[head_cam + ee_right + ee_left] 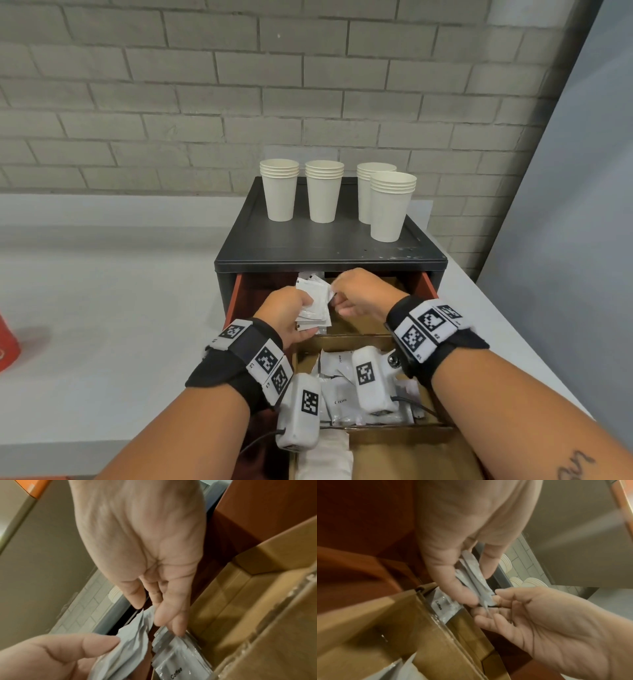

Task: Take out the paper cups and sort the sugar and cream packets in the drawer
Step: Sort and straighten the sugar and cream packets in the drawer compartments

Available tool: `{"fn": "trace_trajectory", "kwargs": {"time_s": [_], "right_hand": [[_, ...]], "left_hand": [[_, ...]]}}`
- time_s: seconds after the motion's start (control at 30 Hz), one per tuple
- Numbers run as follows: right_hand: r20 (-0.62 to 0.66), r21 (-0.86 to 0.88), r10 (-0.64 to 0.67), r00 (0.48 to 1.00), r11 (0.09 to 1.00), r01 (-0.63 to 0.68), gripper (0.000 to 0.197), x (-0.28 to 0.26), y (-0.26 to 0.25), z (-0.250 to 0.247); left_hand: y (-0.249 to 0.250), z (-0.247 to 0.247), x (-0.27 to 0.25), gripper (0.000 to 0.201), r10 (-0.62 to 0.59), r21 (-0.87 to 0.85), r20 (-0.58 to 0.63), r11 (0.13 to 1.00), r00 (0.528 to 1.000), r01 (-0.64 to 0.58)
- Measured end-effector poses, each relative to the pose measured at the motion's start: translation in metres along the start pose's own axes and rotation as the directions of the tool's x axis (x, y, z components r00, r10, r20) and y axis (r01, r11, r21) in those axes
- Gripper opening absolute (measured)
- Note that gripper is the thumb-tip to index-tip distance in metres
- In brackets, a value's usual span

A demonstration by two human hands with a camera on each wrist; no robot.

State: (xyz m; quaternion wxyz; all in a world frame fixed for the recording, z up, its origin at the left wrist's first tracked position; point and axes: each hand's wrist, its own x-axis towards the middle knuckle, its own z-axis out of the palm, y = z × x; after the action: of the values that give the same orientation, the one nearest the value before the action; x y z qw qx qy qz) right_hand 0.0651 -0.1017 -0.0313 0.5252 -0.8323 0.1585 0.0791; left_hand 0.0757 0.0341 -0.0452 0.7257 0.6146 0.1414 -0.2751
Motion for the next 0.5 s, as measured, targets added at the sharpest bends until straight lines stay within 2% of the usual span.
{"fn": "trace_trajectory", "kwargs": {"time_s": [0.1, 0.2, 0.27, 0.37, 0.5], "right_hand": [[0.034, 0.018, -0.066, 0.997, 0.998, 0.065, 0.021, -0.013, 0.003, -0.004], [0.004, -0.030, -0.136, 0.991, 0.990, 0.136, 0.011, -0.020, 0.010, -0.008], [-0.008, 0.002, -0.146, 0.989, 0.989, 0.146, 0.009, -0.021, 0.013, -0.010], [-0.018, 0.014, -0.154, 0.988, 0.988, 0.155, 0.011, -0.021, 0.015, -0.011], [0.004, 0.020, -0.162, 0.987, 0.987, 0.162, 0.025, -0.022, 0.015, -0.012]], "left_hand": [[0.000, 0.003, -0.007, 0.030, 0.028, 0.115, 0.131, 0.992, 0.991, -0.043], [-0.001, 0.002, -0.008, 0.032, 0.020, 0.179, 0.215, 0.982, 0.976, -0.059], [-0.003, 0.001, -0.009, 0.033, 0.012, 0.206, 0.271, 0.976, 0.963, -0.070], [-0.002, 0.001, -0.009, 0.039, 0.027, 0.221, 0.314, 0.970, 0.949, -0.101], [-0.003, -0.001, -0.006, 0.042, 0.057, 0.280, 0.317, 0.948, 0.947, -0.151]]}}
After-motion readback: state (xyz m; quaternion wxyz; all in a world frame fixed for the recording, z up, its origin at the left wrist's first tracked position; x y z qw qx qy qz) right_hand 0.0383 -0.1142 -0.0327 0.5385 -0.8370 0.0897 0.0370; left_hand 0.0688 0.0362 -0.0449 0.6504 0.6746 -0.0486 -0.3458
